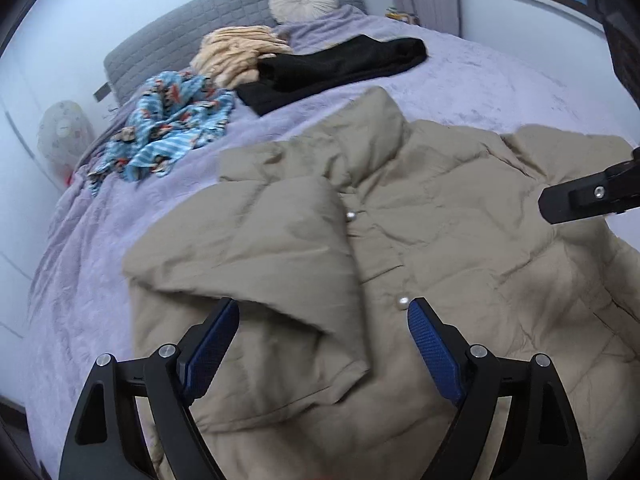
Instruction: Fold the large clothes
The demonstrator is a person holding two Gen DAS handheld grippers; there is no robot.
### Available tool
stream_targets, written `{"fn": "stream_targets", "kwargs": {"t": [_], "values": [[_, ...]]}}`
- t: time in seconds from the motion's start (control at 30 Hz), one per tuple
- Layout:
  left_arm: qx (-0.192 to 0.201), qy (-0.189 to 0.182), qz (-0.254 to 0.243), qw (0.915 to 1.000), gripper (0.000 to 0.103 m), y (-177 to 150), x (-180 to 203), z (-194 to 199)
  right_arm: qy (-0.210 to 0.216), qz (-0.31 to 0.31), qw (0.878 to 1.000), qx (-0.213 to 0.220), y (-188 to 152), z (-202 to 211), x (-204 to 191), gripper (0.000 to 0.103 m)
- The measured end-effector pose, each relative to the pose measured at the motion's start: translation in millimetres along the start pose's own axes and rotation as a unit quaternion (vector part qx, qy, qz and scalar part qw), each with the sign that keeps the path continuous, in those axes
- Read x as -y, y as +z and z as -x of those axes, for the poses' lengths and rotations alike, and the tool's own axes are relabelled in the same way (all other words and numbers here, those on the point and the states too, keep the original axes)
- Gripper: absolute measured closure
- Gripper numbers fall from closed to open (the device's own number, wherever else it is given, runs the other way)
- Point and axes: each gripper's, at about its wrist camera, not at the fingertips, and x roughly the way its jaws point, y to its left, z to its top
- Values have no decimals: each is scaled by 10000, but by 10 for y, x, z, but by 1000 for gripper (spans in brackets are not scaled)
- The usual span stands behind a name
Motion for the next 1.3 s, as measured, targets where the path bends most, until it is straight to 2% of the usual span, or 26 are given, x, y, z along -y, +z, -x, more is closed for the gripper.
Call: {"fn": "stream_targets", "kwargs": {"t": [0.1,0.2,0.27,0.33,0.4,0.43,0.5,0.53,0.6,0.63,0.7,0.8,0.83,0.87,0.93,1.0,1.1,1.2,1.27,1.3], "values": [[-107,601,631,9961,16,-214,-547,117,20,596,9982,108,42,-49,-467,14],[-650,1004,1044,9873,16,-513,-1006,-24,-136,1470,9887,266,-6,-139,-1088,14],[-988,1065,1045,9839,16,-685,-1121,-149,-358,2030,9780,319,-58,-275,-1452,14],[-1164,1136,760,9837,16,-806,-1055,-281,-713,2657,9608,342,-140,-506,-1820,14],[-1057,1232,592,9850,16,-805,-989,-364,-964,3067,9465,271,-184,-773,-2058,14],[-911,1337,699,9843,16,-760,-1006,-396,-1052,3216,9408,209,-186,-931,-2160,14],[-744,1508,1202,9784,16,-700,-1161,-437,-1146,3340,9355,127,-165,-1148,-2259,14],[-736,1671,1498,9717,16,-707,-1270,-474,-1187,3301,9364,121,-101,-1233,-2262,14],[-836,1823,1909,9609,16,-804,-1465,-491,-1413,3043,9412,388,51,-1212,-2158,14],[-899,1781,2061,9580,16,-861,-1556,-499,-1514,2808,9461,563,134,-1131,-2062,14],[-984,1600,2173,9579,16,-957,-1668,-488,-1604,1946,9641,836,307,-926,-1646,14],[-1022,1038,1903,9709,16,-990,-1613,-301,-1344,512,9875,644,352,-746,-803,14],[-1007,734,1830,9752,16,-982,-1585,-203,-1195,128,9915,508,312,-723,-554,14],[-941,274,1831,9782,16,-961,-1585,-78,-1083,-113,9933,388,260,-730,-387,14],[-758,-435,2059,9747,16,-892,-1644,156,-632,-562,9962,205,131,-708,-72,14],[-558,-911,2429,9641,16,-742,-1848,250,-253,-725,9968,227,52,-647,55,15],[-466,-1369,3150,9380,16,-530,-2263,4,40,-808,9964,250,14,-601,71,14],[-745,-1621,3639,9142,16,-435,-2543,-591,417,-1207,9916,223,8,-632,97,14],[-1120,-2038,3827,8941,18,-435,-2560,-1012,588,-1432,9877,239,1,-658,109,15],[-1290,-2244,3868,8851,37,-437,-2511,-1163,651,-1520,9859,258,-7,-662,122,15]]}}
